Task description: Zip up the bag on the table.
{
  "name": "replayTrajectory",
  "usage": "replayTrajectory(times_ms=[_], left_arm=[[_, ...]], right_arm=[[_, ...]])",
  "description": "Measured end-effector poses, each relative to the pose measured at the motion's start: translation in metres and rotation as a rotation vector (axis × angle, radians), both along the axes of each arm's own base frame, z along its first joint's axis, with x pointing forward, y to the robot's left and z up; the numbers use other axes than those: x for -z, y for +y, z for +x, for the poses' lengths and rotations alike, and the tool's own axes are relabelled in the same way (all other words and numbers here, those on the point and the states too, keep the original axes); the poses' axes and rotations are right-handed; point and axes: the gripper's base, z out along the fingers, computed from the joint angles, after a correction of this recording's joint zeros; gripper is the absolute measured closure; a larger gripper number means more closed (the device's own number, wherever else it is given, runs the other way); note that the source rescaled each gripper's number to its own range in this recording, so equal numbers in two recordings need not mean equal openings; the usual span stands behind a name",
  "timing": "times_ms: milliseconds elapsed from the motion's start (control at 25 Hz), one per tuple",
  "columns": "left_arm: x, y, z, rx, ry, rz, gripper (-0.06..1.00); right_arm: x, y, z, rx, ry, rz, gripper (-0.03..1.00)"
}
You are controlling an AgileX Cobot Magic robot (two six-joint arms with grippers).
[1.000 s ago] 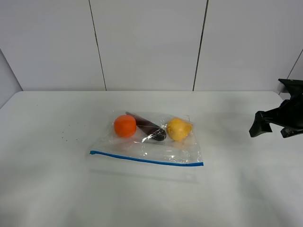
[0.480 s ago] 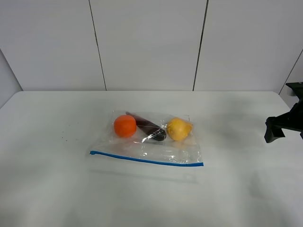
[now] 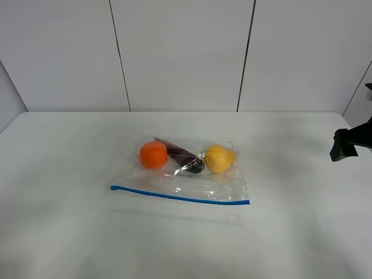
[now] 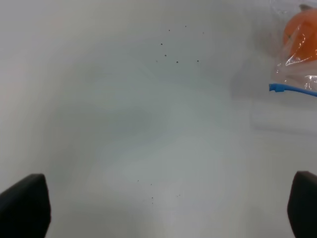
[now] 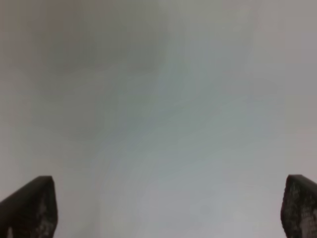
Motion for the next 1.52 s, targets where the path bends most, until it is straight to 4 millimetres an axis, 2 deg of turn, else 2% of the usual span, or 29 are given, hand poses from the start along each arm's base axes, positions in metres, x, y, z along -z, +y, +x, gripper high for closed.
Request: replayTrajectory(times_ms=[240, 360, 600, 1000, 1200, 1520], left_arm=[[0.000, 0.000, 0.000, 0.000, 0.000, 0.000, -0.06], [0.000, 0.000, 0.000, 0.000, 0.000, 0.000, -0.06], [0.000, 0.000, 0.000, 0.000, 0.000, 0.000, -0.06], [0.000, 0.000, 0.000, 0.000, 0.000, 0.000, -0.06], [0.000, 0.000, 0.000, 0.000, 0.000, 0.000, -0.06], [0.000, 0.000, 0.000, 0.000, 0.000, 0.000, -0.06]], right_arm=[[-0.023, 0.045, -0.042, -0.186, -0.094, 0.002, -0.03], [-0.032, 0.057, -0.068, -0.243, -0.120, -0.003, -0.03], [-0.053, 0.060, -0.120, -0.232, -0.252, 0.007, -0.03], [-0.051, 0.062, -0.188, -0.205, -0.355, 0.044, -0.03], [-0.054, 0.064, -0.213, -0.211, -0.417, 0.073, -0.03], [-0.057, 0.067, -0.236, -0.221, -0.502, 0.104, -0.03]])
